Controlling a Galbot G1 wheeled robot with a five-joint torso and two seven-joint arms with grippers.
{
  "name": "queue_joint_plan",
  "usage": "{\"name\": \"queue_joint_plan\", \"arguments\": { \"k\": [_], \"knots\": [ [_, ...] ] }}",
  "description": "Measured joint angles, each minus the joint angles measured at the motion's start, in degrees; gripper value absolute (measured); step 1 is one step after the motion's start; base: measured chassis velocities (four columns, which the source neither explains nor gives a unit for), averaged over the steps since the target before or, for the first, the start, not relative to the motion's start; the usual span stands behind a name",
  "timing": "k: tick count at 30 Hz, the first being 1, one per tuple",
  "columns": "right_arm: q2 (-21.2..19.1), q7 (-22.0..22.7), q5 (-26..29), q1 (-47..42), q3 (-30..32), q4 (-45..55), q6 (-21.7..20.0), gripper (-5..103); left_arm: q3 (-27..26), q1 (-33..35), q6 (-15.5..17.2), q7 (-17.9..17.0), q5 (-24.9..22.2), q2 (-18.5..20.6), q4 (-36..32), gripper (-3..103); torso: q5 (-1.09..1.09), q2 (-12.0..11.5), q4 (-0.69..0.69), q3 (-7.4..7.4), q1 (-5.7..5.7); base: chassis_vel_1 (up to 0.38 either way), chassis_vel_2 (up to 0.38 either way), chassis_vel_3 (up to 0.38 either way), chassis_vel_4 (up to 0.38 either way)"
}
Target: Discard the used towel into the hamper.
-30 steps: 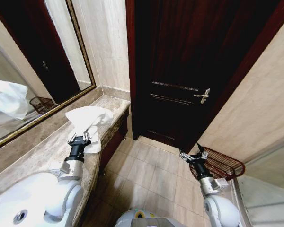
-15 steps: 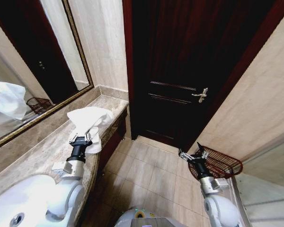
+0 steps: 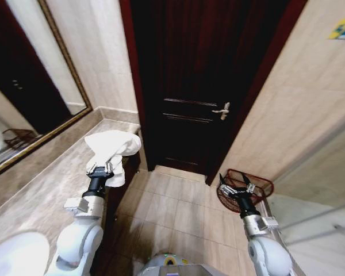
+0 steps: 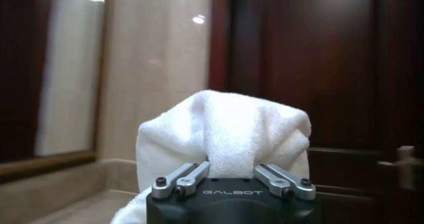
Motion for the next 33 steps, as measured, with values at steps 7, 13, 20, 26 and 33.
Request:
{"name": "queue_joint_plan", "arguments": {
  "k": [7, 13, 20, 26, 33],
  "knots": [
    [-0.1, 0.0, 0.0, 0.0, 0.1, 0.1, 0.0, 100, 2.1, -2.6, 0.0, 9.5, -2.9, 3.0, 4.8, 9, 0.0, 0.0, -0.01, 0.01, 0.01, -0.121, -0.111, -0.119, -0.118],
    [0.0, -0.1, -0.1, 0.1, 0.0, 0.1, -0.1, 100, 9.8, -5.9, -0.5, 14.1, -3.0, 3.4, 8.7, 9, 0.0, 0.0, -0.01, 0.0, 0.0, -0.127, -0.116, -0.114, -0.124],
    [-0.5, -0.2, -0.1, 0.0, 0.8, 0.6, -0.4, 100, 18.4, -7.0, -4.9, 20.4, -0.1, 4.5, 15.9, 9, 0.02, 0.0, 0.0, 0.0, 0.0, -0.132, -0.128, -0.124, -0.129],
    [-0.6, -0.1, 0.0, 0.4, 0.8, 0.1, -0.5, 100, 21.4, -6.3, -5.9, 20.1, 3.9, 4.5, 18.5, 9, 0.02, 0.0, 0.0, 0.0, 0.0, -0.115, -0.106, -0.125, -0.13],
    [-0.3, 0.0, -0.2, 1.2, 0.5, 0.0, -1.2, 100, 22.2, -6.6, -6.1, 20.2, 4.3, 4.4, 19.7, 9, 0.0, 0.0, -0.01, 0.0, 0.0, -0.114, -0.125, -0.134, -0.133]
  ]
}}
